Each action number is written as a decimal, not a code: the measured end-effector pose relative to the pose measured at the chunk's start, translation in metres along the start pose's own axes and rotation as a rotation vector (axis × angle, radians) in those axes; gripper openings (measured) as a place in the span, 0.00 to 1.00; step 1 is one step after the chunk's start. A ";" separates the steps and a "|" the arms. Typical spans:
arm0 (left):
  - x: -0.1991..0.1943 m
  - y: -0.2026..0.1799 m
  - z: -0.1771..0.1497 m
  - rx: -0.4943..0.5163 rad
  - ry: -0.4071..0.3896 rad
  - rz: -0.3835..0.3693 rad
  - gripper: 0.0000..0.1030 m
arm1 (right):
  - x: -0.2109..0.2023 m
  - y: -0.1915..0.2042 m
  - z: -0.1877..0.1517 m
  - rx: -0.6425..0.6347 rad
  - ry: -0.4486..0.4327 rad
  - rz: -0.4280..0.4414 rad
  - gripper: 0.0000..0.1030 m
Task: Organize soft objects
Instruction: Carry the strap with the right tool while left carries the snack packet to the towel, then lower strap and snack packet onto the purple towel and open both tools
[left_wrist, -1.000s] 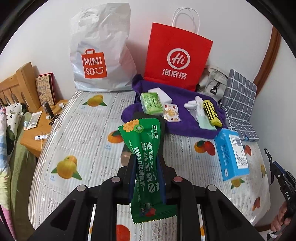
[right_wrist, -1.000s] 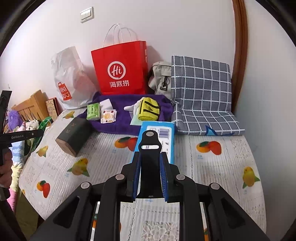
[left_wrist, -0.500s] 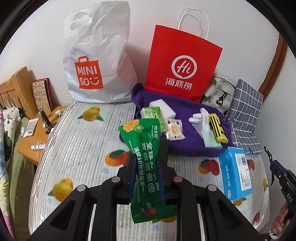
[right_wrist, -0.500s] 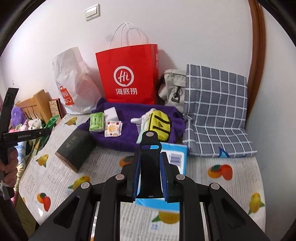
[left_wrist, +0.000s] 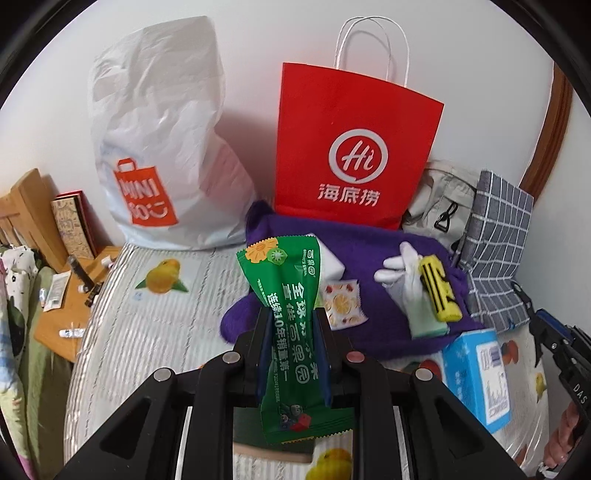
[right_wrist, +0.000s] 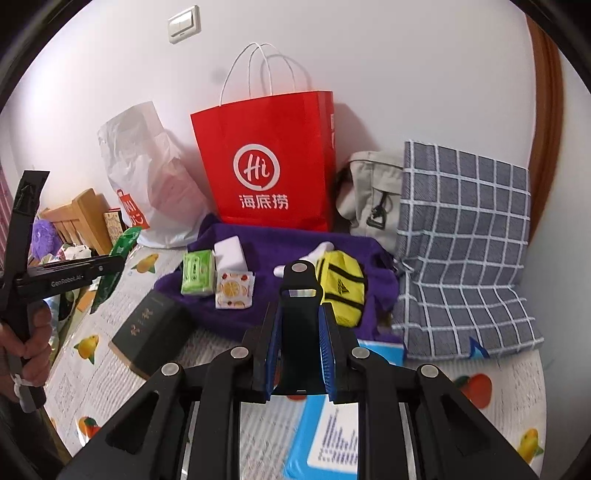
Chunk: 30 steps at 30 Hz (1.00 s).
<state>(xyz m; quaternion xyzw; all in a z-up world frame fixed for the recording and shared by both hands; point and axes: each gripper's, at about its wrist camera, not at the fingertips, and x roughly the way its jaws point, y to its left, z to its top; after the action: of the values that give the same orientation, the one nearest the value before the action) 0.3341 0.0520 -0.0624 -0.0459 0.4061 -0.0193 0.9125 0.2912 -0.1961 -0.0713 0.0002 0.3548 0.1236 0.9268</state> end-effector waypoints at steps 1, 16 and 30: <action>0.002 -0.001 0.003 -0.003 -0.001 -0.006 0.20 | 0.004 0.000 0.004 0.002 -0.001 0.006 0.20; 0.035 -0.009 0.044 -0.027 -0.010 -0.054 0.20 | 0.061 0.001 0.047 0.034 -0.004 0.072 0.20; 0.090 -0.013 0.058 -0.042 0.039 -0.078 0.20 | 0.114 -0.002 0.056 0.047 0.037 0.125 0.20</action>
<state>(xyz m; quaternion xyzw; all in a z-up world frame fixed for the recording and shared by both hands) 0.4370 0.0362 -0.0891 -0.0805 0.4222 -0.0470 0.9017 0.4106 -0.1674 -0.1051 0.0418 0.3740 0.1728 0.9102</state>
